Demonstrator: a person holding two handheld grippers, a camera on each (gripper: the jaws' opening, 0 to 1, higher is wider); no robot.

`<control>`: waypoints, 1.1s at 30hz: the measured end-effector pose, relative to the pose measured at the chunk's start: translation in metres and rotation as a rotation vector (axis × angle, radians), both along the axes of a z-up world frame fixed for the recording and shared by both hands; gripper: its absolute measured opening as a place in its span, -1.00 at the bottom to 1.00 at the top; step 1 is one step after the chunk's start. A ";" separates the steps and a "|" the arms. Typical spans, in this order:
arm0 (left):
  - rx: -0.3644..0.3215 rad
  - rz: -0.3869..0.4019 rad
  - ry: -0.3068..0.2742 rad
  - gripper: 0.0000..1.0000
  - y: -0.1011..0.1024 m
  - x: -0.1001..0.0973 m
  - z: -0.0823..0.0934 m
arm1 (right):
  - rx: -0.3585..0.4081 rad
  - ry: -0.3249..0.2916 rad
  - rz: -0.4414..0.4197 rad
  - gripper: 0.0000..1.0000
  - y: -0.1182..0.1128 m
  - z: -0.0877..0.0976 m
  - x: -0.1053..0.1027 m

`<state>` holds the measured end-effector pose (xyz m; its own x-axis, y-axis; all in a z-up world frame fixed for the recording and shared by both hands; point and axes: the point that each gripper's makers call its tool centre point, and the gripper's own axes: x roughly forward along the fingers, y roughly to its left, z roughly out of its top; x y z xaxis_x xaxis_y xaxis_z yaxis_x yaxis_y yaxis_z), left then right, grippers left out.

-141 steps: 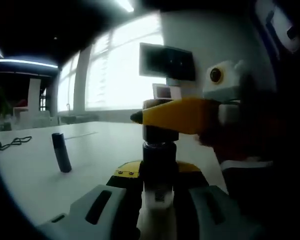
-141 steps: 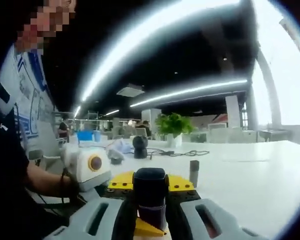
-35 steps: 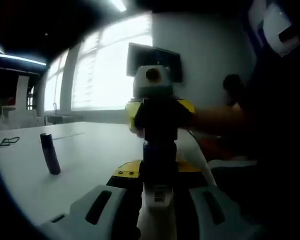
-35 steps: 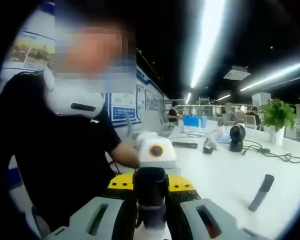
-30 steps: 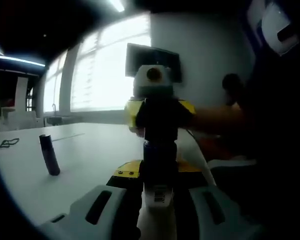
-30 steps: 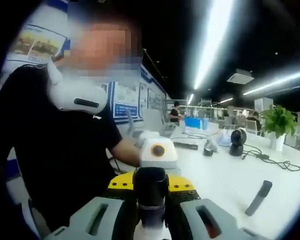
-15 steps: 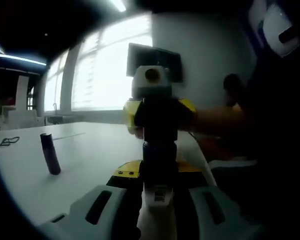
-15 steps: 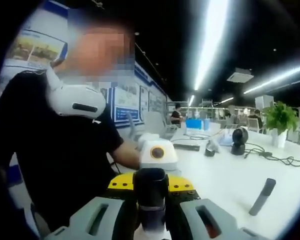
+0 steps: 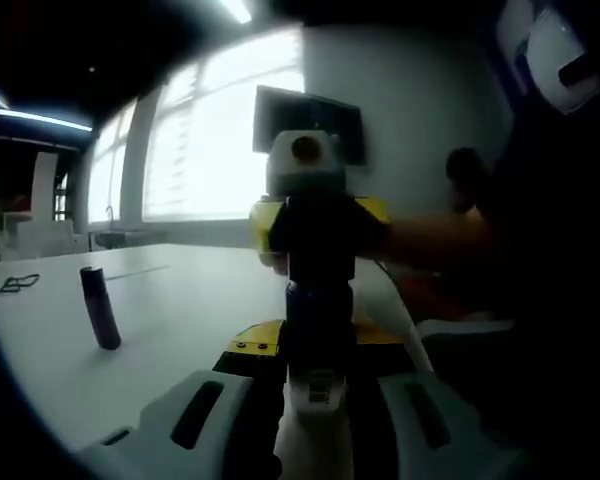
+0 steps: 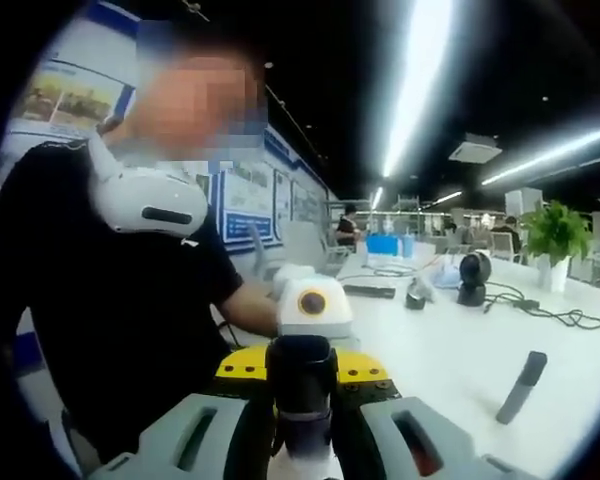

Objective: Pick up cosmetic bottle twist off cap place on table pick up cap screw tight cap place on table

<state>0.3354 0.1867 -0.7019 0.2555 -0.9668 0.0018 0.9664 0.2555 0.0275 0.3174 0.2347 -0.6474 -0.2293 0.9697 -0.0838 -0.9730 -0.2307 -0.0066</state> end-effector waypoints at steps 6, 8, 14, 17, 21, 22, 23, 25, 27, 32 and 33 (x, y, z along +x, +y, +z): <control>0.000 0.000 0.000 -0.75 0.000 0.000 0.000 | 0.037 0.079 -0.019 -0.27 0.001 0.011 0.001; 0.000 0.001 0.001 -0.75 0.000 0.000 0.000 | 0.026 0.060 -0.031 -0.33 0.003 0.008 0.001; 0.002 0.017 0.003 -0.75 0.001 0.001 0.000 | 0.039 0.057 -0.089 -0.28 0.002 0.006 0.007; 0.004 0.055 0.005 -0.75 0.002 0.006 0.000 | 0.049 0.045 -0.173 -0.25 0.001 0.005 0.014; 0.007 0.089 -0.003 -0.75 0.003 0.011 0.000 | 0.035 0.015 -0.232 -0.30 0.001 0.001 0.014; 0.006 0.090 -0.001 -0.75 0.004 0.012 0.000 | 0.039 0.018 -0.237 -0.30 0.001 0.001 0.013; 0.006 0.092 0.001 -0.75 0.004 0.012 0.000 | 0.050 0.016 -0.240 -0.30 0.001 0.004 0.011; 0.007 0.094 0.000 -0.75 0.004 0.012 0.000 | 0.059 0.017 -0.261 -0.26 0.000 0.006 0.013; 0.008 0.106 -0.001 -0.75 0.004 0.013 0.000 | 0.070 0.018 -0.291 -0.25 -0.001 0.008 0.017; 0.010 0.157 -0.002 -0.75 0.005 0.016 0.001 | 0.097 0.021 -0.449 -0.24 -0.001 0.012 0.035; 0.011 0.169 -0.002 -0.75 0.005 0.016 0.000 | 0.094 0.030 -0.445 -0.23 0.000 0.011 0.032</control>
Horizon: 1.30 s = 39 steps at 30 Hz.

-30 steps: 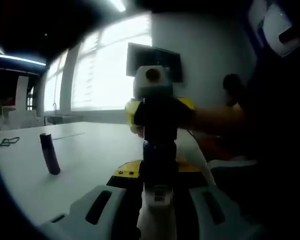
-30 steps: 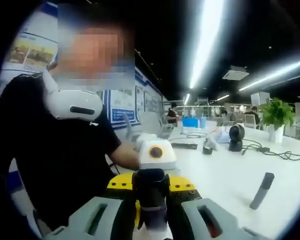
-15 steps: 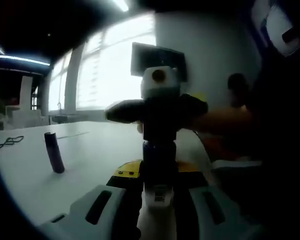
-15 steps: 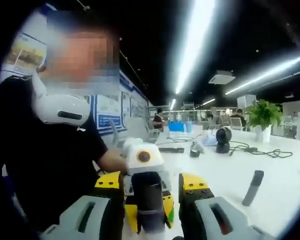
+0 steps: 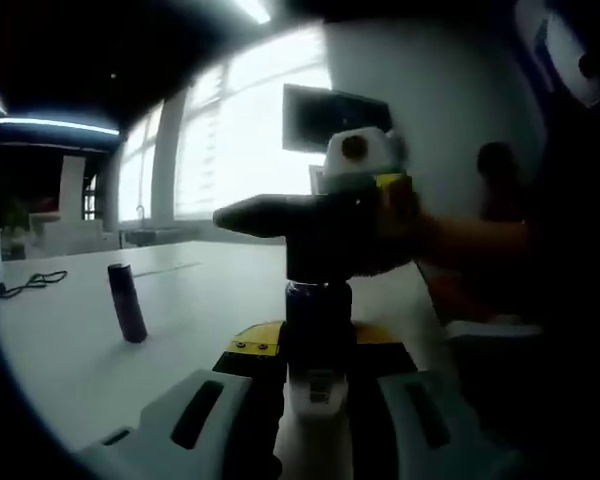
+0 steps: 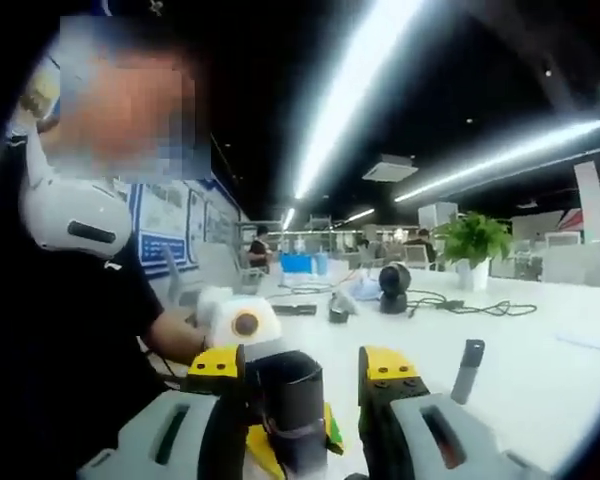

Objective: Pick up cosmetic bottle twist off cap place on table pick up cap screw tight cap place on table

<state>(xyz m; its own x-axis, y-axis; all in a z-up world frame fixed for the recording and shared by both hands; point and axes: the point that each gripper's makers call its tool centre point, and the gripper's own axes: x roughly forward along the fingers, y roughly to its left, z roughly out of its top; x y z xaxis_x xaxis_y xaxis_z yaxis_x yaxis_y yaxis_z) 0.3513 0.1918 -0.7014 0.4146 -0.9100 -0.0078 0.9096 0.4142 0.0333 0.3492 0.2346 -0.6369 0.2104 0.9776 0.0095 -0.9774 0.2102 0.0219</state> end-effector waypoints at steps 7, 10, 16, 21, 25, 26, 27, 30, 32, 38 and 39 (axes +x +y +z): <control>-0.002 0.041 0.009 -0.75 0.003 0.007 0.000 | 0.026 -0.025 -0.131 -0.21 0.001 0.005 0.002; -0.001 0.042 0.004 -0.75 0.003 0.007 0.000 | 0.004 -0.053 -0.191 -0.20 0.003 0.004 0.002; -0.002 0.043 0.004 -0.75 0.004 0.006 0.000 | -0.005 -0.039 -0.311 -0.18 0.002 -0.001 0.003; -0.003 0.042 0.004 -0.75 0.004 0.006 0.000 | 0.021 0.014 -0.441 -0.20 -0.008 -0.001 0.009; -0.003 0.042 0.004 -0.75 0.004 0.006 0.000 | 0.024 0.036 -0.513 -0.22 -0.011 0.000 0.006; -0.004 0.042 0.004 -0.75 0.004 0.007 0.000 | 0.008 0.016 -0.530 -0.22 -0.012 0.000 0.005; -0.004 0.042 0.005 -0.75 0.004 0.007 0.000 | 0.002 0.021 -0.536 -0.21 -0.011 -0.001 0.003; -0.004 0.042 0.006 -0.75 0.004 0.007 0.000 | 0.000 0.020 -0.575 -0.21 -0.012 -0.002 0.002; -0.004 0.043 0.006 -0.75 0.004 0.007 0.000 | -0.021 -0.007 -0.651 -0.21 -0.017 -0.002 0.005; -0.004 0.045 0.008 -0.75 0.004 0.007 0.000 | -0.015 -0.025 -0.808 -0.23 -0.019 -0.004 0.002; -0.004 0.045 0.008 -0.75 0.004 0.007 0.000 | -0.013 -0.030 -0.826 -0.23 -0.019 -0.003 0.002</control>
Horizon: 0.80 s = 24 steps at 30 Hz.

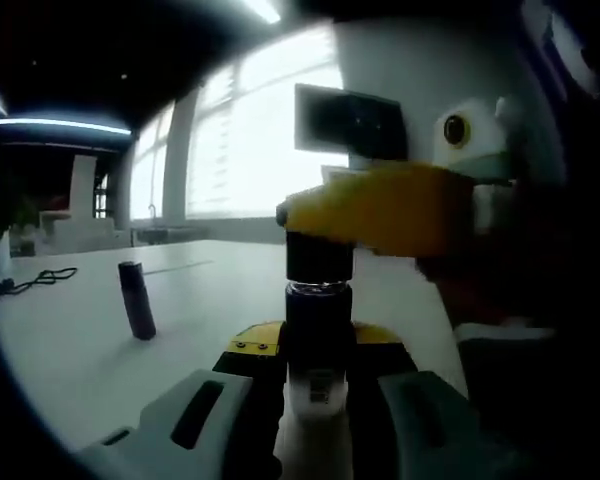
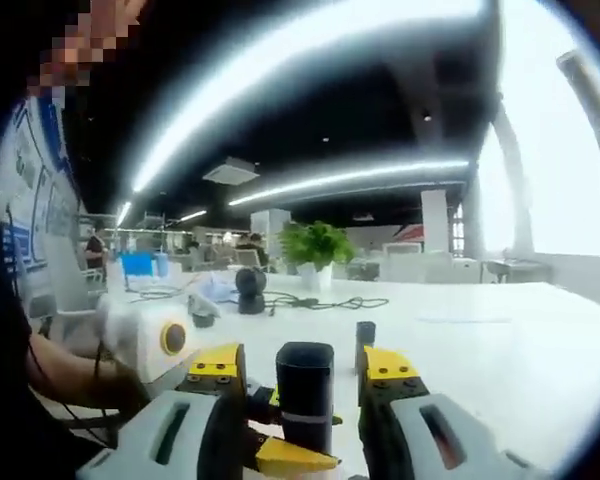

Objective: Pick up cosmetic bottle twist off cap place on table pick up cap screw tight cap place on table

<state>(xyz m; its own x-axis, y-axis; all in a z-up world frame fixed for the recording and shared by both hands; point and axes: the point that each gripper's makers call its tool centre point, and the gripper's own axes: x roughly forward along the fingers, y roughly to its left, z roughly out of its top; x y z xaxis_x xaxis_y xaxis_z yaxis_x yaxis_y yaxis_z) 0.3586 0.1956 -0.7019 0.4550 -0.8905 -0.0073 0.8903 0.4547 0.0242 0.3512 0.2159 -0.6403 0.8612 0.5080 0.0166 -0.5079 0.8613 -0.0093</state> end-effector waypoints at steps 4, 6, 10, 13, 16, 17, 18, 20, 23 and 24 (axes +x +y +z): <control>0.000 -0.001 0.000 -0.75 0.000 0.000 0.000 | -0.026 0.003 -0.065 -0.26 -0.004 -0.005 0.005; 0.000 -0.001 0.000 -0.75 0.000 0.000 0.000 | -0.024 0.007 -0.073 -0.29 -0.004 -0.007 0.007; 0.000 -0.001 -0.001 -0.75 0.000 0.000 0.000 | -0.017 -0.001 -0.083 -0.42 -0.002 -0.004 0.006; 0.000 0.000 -0.002 -0.75 0.000 0.000 0.000 | -0.033 -0.006 -0.090 -0.44 0.000 -0.004 0.008; 0.000 0.000 -0.003 -0.74 0.000 0.000 0.000 | -0.042 0.006 -0.087 -0.56 0.002 -0.007 0.010; 0.000 0.000 -0.001 -0.74 0.000 0.000 0.000 | -0.042 0.000 -0.096 -0.64 0.000 -0.006 0.010; -0.001 -0.001 -0.003 -0.75 0.001 0.000 0.000 | -0.047 -0.005 -0.114 -0.68 -0.004 -0.005 0.011; 0.001 -0.001 -0.004 -0.75 0.000 0.000 0.000 | -0.040 -0.003 -0.099 -0.68 -0.005 -0.006 0.012; 0.001 -0.003 -0.004 -0.75 0.000 0.000 0.000 | -0.037 -0.007 -0.083 -0.69 -0.006 -0.006 0.011; 0.000 -0.003 -0.005 -0.75 0.000 0.000 0.000 | -0.036 -0.006 -0.074 -0.69 -0.006 -0.006 0.012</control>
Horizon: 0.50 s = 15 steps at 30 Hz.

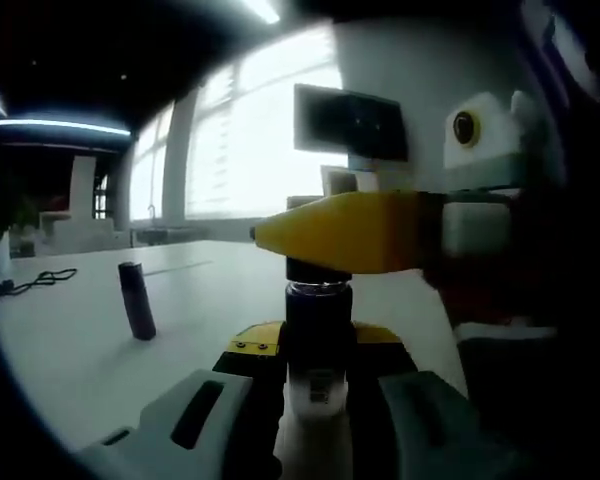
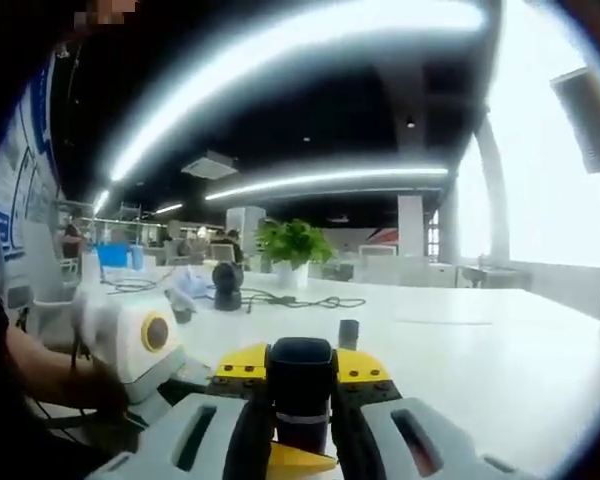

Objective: Pick up cosmetic bottle twist off cap place on table pick up cap screw tight cap place on table

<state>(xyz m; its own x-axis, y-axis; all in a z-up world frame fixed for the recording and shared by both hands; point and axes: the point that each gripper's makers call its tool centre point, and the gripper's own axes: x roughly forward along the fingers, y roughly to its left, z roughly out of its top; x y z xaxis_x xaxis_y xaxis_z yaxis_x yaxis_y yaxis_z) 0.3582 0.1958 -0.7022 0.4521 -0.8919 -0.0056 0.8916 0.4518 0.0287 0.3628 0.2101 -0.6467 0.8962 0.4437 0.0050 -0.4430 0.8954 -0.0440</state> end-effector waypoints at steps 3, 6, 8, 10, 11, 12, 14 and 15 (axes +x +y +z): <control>0.000 -0.004 -0.002 -0.75 0.000 0.000 0.000 | -0.013 -0.004 0.032 -0.69 0.001 0.000 0.000; -0.002 -0.020 0.006 -0.75 0.001 -0.001 0.000 | 0.037 0.021 0.138 -0.69 0.009 0.001 -0.003; -0.002 -0.037 0.016 -0.75 0.001 -0.003 0.000 | 0.015 0.027 0.190 -0.69 0.009 0.000 -0.004; -0.002 -0.052 0.023 -0.75 0.001 -0.004 -0.001 | 0.009 0.023 0.215 -0.69 0.008 0.000 -0.004; 0.001 -0.058 0.018 -0.75 0.000 -0.005 -0.001 | 0.001 0.020 0.235 -0.69 0.009 0.000 -0.005; 0.001 -0.065 0.018 -0.75 0.000 -0.006 -0.001 | -0.006 0.017 0.242 -0.69 0.009 0.000 -0.006; 0.002 -0.091 0.023 -0.75 0.000 -0.008 -0.001 | -0.014 0.015 0.270 -0.69 0.010 0.001 -0.008; 0.002 -0.096 0.023 -0.75 0.000 -0.009 -0.001 | -0.014 0.018 0.282 -0.69 0.012 0.000 -0.008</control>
